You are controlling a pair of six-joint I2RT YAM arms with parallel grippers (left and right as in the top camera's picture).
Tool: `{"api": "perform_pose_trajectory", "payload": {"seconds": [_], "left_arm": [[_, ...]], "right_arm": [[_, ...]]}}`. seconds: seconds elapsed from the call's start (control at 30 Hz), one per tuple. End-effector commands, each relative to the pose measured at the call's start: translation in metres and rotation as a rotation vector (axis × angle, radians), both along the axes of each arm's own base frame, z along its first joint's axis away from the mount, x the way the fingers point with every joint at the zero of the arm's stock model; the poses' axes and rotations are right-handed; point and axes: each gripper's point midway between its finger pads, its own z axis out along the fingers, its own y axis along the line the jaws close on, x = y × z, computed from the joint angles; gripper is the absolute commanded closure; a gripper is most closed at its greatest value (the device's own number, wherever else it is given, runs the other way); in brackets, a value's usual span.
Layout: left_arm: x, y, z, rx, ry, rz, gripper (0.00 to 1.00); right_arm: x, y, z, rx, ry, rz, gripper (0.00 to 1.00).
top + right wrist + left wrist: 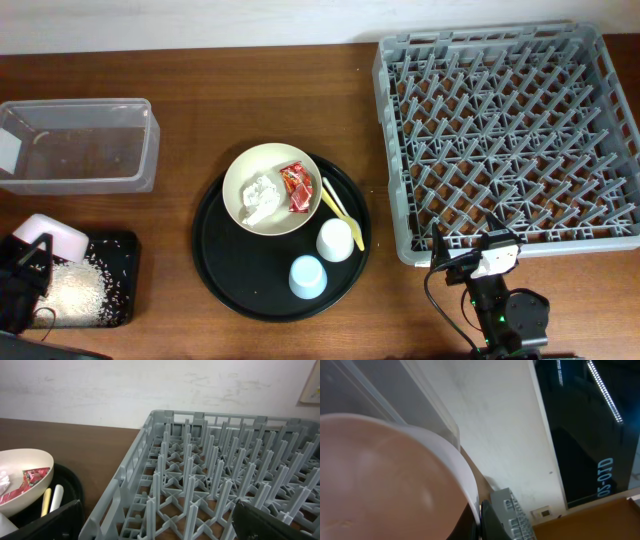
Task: Sort waste into correct bins and load items into the dishwasher rack
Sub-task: 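Tilt the pink bowl with the left gripper, pouring rice onto black tray, then carry the empty pink bowl back and set it on the round tray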
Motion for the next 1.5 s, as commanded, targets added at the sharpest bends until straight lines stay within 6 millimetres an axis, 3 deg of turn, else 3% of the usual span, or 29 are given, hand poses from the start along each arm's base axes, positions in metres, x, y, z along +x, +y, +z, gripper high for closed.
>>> {"api": "perform_pose_trajectory", "payload": {"seconds": [0.0, 0.1, 0.27, 0.33, 0.4, 0.47, 0.57, 0.63, 0.7, 0.83, 0.97, 1.07, 1.2, 1.37, 1.47], "left_arm": [[0.001, 0.000, -0.008, -0.100, 0.054, 0.012, 0.98], [0.001, -0.003, 0.004, -0.057, -0.023, -0.025, 0.99], [0.001, -0.004, 0.004, -0.086, -0.015, -0.025, 1.00], [0.001, 0.000, -0.010, -0.124, 0.070, 0.017, 0.99], [0.001, 0.000, -0.011, -0.080, 0.067, 0.018, 0.97], [0.001, -0.004, 0.003, -0.070, -0.016, -0.026, 0.96], [0.002, 0.004, -0.015, -0.129, 0.099, 0.034, 0.96], [-0.003, 0.009, -0.032, -0.299, 0.230, 0.110, 0.98], [-0.007, 0.009, -0.037, -0.433, 0.275, 0.138, 1.00], [-0.007, 0.011, -0.037, -0.423, 0.277, 0.142, 1.00], [-0.001, 0.016, -0.010, -0.287, 0.124, 0.071, 1.00], [0.001, 0.014, -0.007, -0.269, 0.111, 0.056, 1.00], [0.017, -0.002, 0.000, -0.228, 0.117, -0.002, 1.00], [0.016, -0.013, 0.049, -0.097, 0.117, 0.050, 0.99], [0.022, -0.047, 0.085, 0.028, 0.112, 0.038, 0.99]], "right_arm": [[0.000, -0.001, -0.002, 0.004, 0.003, -0.003, 0.02], [0.000, -0.001, -0.002, 0.004, 0.003, -0.003, 0.02], [0.000, -0.001, -0.002, 0.004, 0.003, -0.003, 0.02], [0.000, -0.001, -0.002, 0.004, 0.003, -0.003, 0.02], [0.000, -0.001, -0.002, 0.004, 0.003, -0.003, 0.02], [0.000, -0.001, -0.002, 0.004, 0.003, -0.003, 0.02], [0.000, -0.001, -0.002, 0.004, 0.003, -0.003, 0.02], [0.000, -0.001, -0.002, 0.004, 0.003, -0.003, 0.02], [0.000, -0.001, -0.002, 0.004, 0.003, -0.003, 0.02], [0.000, -0.001, -0.002, 0.004, 0.003, -0.003, 0.02], [0.000, -0.001, -0.002, 0.004, 0.003, -0.003, 0.02], [0.000, -0.001, -0.002, 0.004, 0.003, -0.003, 0.02], [0.000, -0.001, -0.002, 0.004, 0.003, -0.003, 0.02], [0.000, -0.001, -0.002, 0.004, 0.003, -0.003, 0.02], [0.000, -0.001, -0.002, 0.004, 0.003, -0.003, 0.02]]}}
